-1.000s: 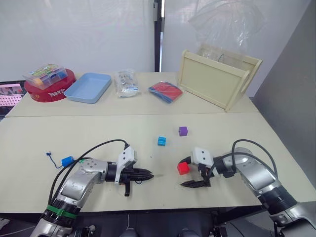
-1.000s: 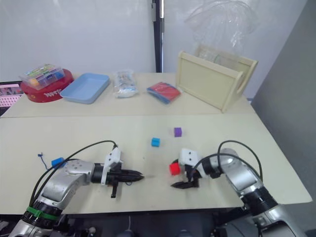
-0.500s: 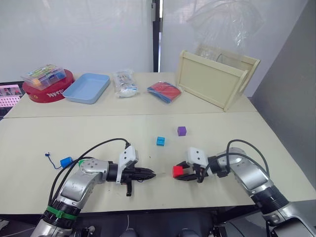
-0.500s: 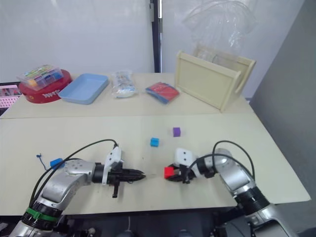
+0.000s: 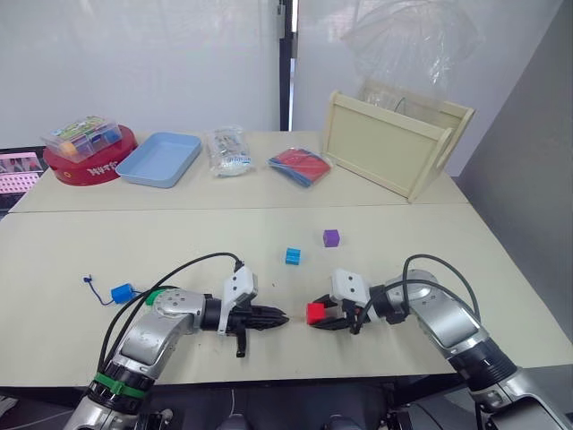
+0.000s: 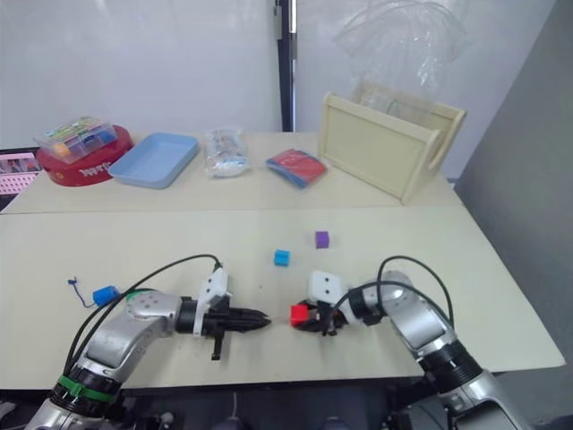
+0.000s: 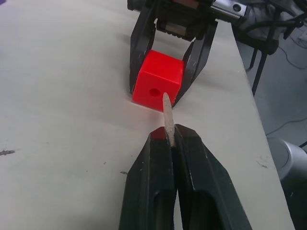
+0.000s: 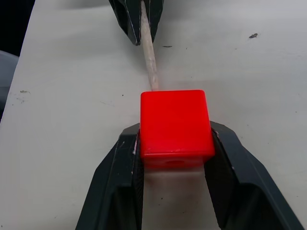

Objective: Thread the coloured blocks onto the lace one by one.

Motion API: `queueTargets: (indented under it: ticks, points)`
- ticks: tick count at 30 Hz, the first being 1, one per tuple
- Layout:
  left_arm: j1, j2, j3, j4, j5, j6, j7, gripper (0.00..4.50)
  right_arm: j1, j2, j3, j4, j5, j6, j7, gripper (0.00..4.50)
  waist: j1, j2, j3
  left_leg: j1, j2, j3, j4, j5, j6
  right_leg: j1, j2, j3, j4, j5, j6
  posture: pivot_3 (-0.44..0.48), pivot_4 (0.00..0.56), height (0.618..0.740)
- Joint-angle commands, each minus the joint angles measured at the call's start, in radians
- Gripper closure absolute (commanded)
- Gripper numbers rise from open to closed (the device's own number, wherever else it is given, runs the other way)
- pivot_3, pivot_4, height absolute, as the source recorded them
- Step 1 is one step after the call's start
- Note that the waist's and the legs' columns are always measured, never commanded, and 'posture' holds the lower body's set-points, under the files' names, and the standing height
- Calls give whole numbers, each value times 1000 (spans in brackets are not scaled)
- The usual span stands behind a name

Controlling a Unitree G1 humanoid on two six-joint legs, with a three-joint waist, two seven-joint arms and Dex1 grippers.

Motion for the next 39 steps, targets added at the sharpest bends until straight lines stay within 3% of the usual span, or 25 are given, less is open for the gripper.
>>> queueTargets:
  ticks: [1,10,18,27,33,39]
  points:
    - [-29,-22,-13,-6,-1,-24,0,4500,5,13,4,-55,8,14,-4,3309,0,0,0,0,0,0,0,0,0,0,0,0,0,0,0,0,150,740]
    - [-67,-71,-44,13,14,-38,1,4500,5,31,14,-74,3,38,-16,3309,1,0,0,0,0,0,0,0,0,0,0,0,0,0,0,0,150,740]
    - [-119,-178,-106,56,68,-66,28,4500,3,68,61,-83,-28,49,-23,3309,4,0,0,0,-1,0,0,0,0,0,0,0,0,0,0,0,150,740]
    - [-99,-122,-59,51,77,-55,12,4500,0,84,55,-59,-61,59,-25,3309,-2,0,0,1,0,0,0,0,0,1,0,0,0,0,0,0,150,740]
    - [-97,-35,-23,10,50,-16,-37,2589,10,81,55,-52,-72,61,-19,3309,-5,0,0,1,0,0,0,0,0,1,1,0,1,0,0,0,150,740]
    - [-77,35,-3,13,44,-40,-60,2589,7,90,54,-42,-76,59,-26,3309,-6,0,0,1,0,0,0,0,0,1,1,0,1,0,0,0,150,740]
